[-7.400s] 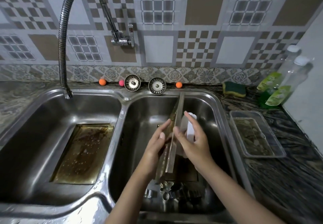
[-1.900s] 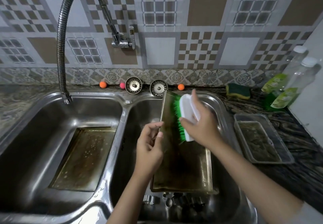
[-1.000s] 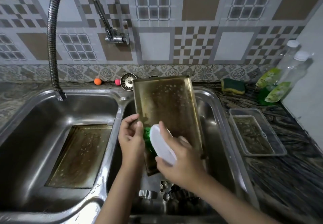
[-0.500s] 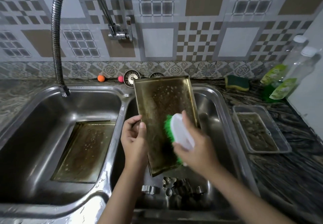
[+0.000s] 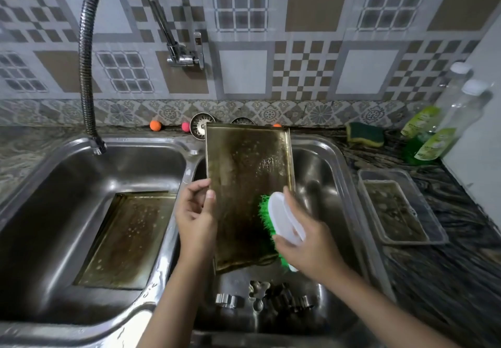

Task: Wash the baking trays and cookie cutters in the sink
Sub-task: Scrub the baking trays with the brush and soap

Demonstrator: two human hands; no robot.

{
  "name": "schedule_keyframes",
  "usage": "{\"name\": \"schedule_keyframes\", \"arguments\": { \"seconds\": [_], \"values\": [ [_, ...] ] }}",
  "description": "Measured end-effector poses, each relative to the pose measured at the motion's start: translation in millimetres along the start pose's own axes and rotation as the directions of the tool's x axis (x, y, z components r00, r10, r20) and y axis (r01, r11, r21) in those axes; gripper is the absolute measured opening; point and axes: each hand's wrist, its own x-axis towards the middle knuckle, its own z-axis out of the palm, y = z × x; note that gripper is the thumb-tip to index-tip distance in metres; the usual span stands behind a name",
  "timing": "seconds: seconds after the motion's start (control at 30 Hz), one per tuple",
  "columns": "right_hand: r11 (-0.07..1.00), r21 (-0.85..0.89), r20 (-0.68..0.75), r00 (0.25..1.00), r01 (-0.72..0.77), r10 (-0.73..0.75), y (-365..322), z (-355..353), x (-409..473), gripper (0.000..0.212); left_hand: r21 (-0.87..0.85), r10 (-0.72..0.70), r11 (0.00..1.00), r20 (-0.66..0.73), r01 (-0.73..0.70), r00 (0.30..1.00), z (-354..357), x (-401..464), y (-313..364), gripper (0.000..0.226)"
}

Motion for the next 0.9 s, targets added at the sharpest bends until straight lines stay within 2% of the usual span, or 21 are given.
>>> {"name": "schedule_keyframes", "arguments": {
  "seconds": [0.1, 0.2, 0.27, 0.33, 0.4, 0.47, 0.53, 0.6, 0.7, 0.8, 0.9],
  "values": [
    [0.998, 0.008, -0.083, 0.995, -0.056, 0.057, 0.0, -15.5, 21.9, 0.092, 0.039, -0.011, 0.999, 0.079, 0.008, 0.997, 6.3, -19.4, -4.5, 0.024],
    [0.994, 0.031, -0.26, 0.959, -0.109, 0.113, -2.2, -38.4, 56.3, 0.09, 0.058, -0.022, 0.998, 0.202, 0.011, 0.979, 15.4, -39.8, -7.3, 0.015],
    [0.99, 0.076, -0.286, 0.948, -0.121, 0.138, -8.0, -41.1, 61.6, 0.089, 0.046, -0.045, 0.998, 0.209, 0.036, 0.977, 17.6, -42.2, -10.3, 0.01],
    [0.989, 0.089, -0.215, 0.968, -0.114, 0.131, -14.1, -30.0, 48.0, 0.091, 0.04, -0.054, 0.998, 0.186, 0.047, 0.981, 20.1, -35.3, -10.2, 0.014],
    [0.989, 0.141, -0.048, 0.998, -0.043, 0.05, -14.3, -12.0, 22.0, 0.092, 0.034, -0.04, 0.999, 0.102, 0.037, 0.994, 20.6, -22.4, -10.1, 0.024],
    [0.982, 0.186, 0.108, 0.994, -0.022, 0.002, -13.3, -5.0, 1.1, 0.091, 0.013, -0.053, 0.999, 0.008, 0.053, 0.999, 17.3, -8.7, -10.9, 0.029],
    [0.972, 0.233, 0.078, 0.997, -0.033, 0.015, -14.2, -14.7, -0.9, 0.093, 0.016, -0.088, 0.996, -0.04, 0.089, 0.995, 9.5, 0.8, -14.7, 0.03],
    [0.967, 0.252, -0.056, 0.997, -0.028, 0.044, -14.7, -34.2, 8.0, 0.092, 0.027, -0.117, 0.993, -0.069, 0.119, 0.991, -0.6, 6.1, -18.8, 0.03],
    [0.983, 0.183, -0.183, 0.983, 0.018, 0.016, -8.3, -60.0, 20.7, 0.08, -0.007, -0.186, 0.983, -0.113, 0.186, 0.976, -11.9, 9.9, -16.9, 0.028],
    [0.971, 0.239, -0.125, 0.991, -0.025, 0.057, 0.7, -67.4, 24.2, 0.062, -0.03, -0.242, 0.97, -0.084, 0.24, 0.967, -17.6, 12.7, -17.8, 0.029],
    [0.966, 0.248, -0.029, 0.997, -0.067, 0.077, 2.0, -61.5, 22.4, 0.067, -0.034, -0.304, 0.952, -0.01, 0.304, 0.952, -14.9, 11.3, -21.1, 0.032]
  ]
}}
